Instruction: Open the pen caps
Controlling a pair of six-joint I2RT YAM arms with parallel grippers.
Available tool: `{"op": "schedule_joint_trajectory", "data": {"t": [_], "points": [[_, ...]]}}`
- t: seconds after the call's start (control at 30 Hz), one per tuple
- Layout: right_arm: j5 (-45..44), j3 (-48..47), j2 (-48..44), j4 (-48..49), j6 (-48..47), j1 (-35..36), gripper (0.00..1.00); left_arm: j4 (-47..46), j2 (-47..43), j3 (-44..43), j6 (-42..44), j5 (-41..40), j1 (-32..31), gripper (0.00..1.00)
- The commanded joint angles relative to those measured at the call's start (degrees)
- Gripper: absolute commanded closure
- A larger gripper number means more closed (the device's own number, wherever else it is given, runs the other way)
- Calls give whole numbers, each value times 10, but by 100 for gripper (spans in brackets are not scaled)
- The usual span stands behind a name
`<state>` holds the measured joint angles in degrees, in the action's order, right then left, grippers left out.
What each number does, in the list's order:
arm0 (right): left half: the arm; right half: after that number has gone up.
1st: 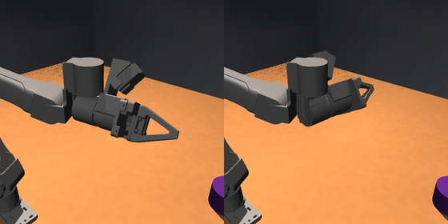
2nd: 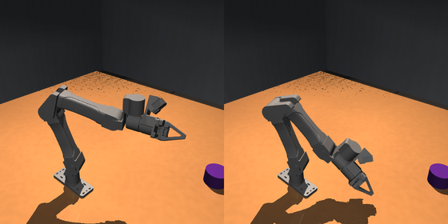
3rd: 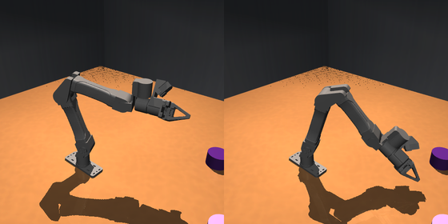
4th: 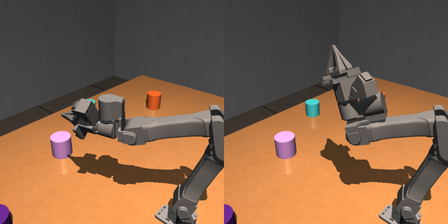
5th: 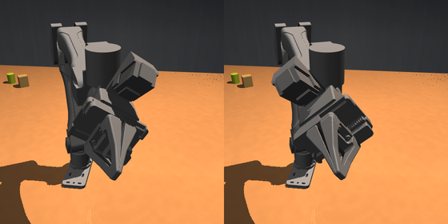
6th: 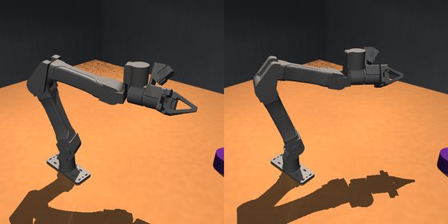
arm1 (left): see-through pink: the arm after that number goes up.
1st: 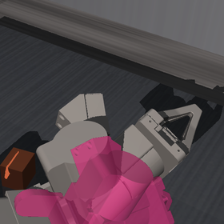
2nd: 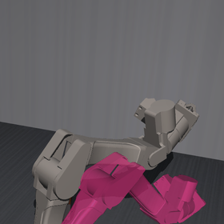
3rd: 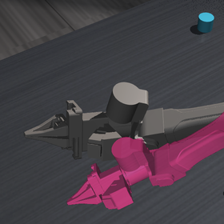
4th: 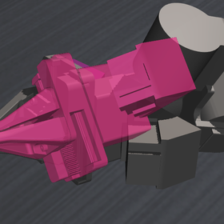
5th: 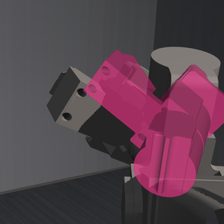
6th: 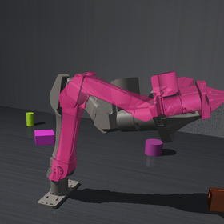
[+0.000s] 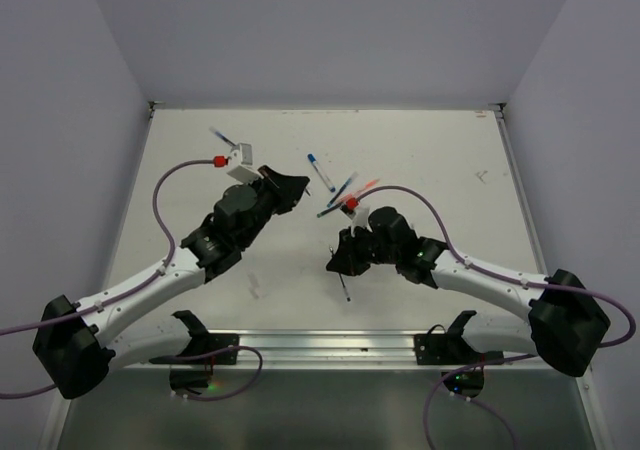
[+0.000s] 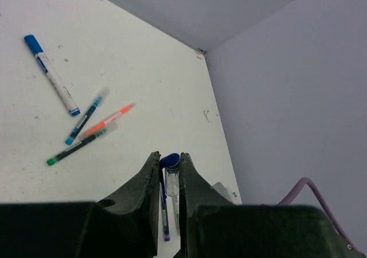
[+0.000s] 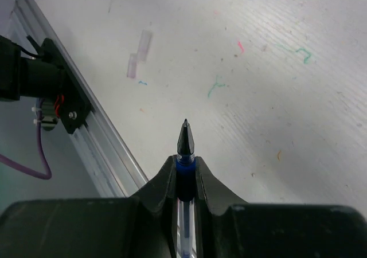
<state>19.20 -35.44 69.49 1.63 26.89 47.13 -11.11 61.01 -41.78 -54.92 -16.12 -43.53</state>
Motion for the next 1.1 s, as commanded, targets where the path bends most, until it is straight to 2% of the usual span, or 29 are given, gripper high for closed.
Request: {"op": "schedule_joint_trajectory", "data": {"t": [0.0,0.07,0.13,0.17,0.23,0.5,0.7,0.83,1.07], "points": [[-41,-2,-2,-30,-5,2,100,7,8,-30,9,-79,4,100],[-76,-6,-10,-43,13,0,100,23,17,-46,31,-78,4,100],[-143,-32,-8,-101,18,-6,100,52,28,-61,65,-74,5,100],[-159,-43,-2,-122,18,-11,100,91,31,-74,74,-73,5,100],[-190,-66,19,-167,19,-31,100,110,28,-73,96,-64,5,100],[-275,-130,100,-262,14,-85,100,181,-19,5,111,-43,8,100],[-334,-164,155,-291,15,-100,100,181,29,46,126,27,10,100],[-328,-165,169,-292,13,-122,100,182,55,69,94,29,10,100],[-339,-166,189,-295,6,-134,100,265,71,93,0,-45,12,100]]}}
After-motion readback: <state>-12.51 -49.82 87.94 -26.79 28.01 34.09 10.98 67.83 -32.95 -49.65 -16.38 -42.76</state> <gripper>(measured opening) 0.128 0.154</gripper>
